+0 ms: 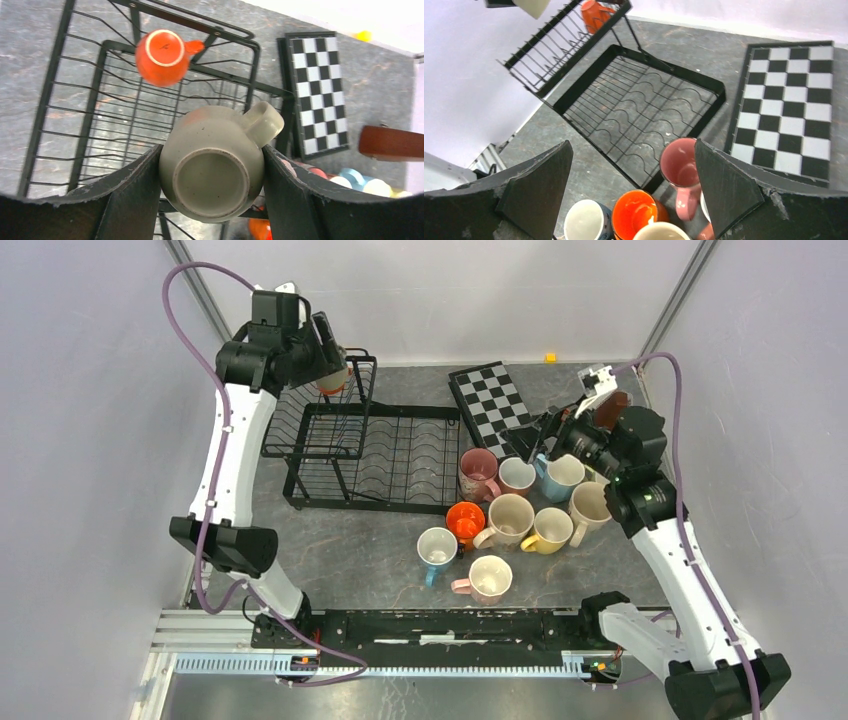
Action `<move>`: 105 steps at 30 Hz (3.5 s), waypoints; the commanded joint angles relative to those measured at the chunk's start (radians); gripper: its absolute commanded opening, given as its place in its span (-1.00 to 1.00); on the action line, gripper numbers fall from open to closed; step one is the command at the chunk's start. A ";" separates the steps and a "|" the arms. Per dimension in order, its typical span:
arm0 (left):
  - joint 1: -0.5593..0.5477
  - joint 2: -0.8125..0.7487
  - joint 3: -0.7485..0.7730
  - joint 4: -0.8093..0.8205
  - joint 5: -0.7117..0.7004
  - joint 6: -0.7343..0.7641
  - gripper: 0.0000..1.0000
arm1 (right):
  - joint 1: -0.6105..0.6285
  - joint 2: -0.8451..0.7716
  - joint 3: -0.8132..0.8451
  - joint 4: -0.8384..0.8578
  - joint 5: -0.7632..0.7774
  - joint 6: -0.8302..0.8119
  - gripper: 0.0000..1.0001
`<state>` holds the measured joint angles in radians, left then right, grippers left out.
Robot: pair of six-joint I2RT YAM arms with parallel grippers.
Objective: Unload the cups from the dish rack
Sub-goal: Unload the cup from the dish rack, then place the cup into the cup.
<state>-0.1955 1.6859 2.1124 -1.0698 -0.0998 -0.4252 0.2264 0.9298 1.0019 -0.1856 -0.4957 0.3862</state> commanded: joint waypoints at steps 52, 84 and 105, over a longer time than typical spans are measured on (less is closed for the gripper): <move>-0.369 -0.332 -0.803 1.021 0.554 -1.102 -0.95 | 0.282 0.193 0.027 0.566 -0.157 0.201 0.47; -0.402 -0.391 -0.950 1.174 0.568 -1.187 -0.61 | 0.284 0.238 0.016 0.635 -0.105 0.255 -1.00; -0.397 -0.446 -0.965 1.086 0.542 -1.008 1.00 | 0.287 0.185 0.062 0.378 0.048 0.145 -1.00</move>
<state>-0.5934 1.2976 1.1370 0.0616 0.4480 -1.5455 0.5125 1.1526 0.9939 0.2420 -0.5091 0.5842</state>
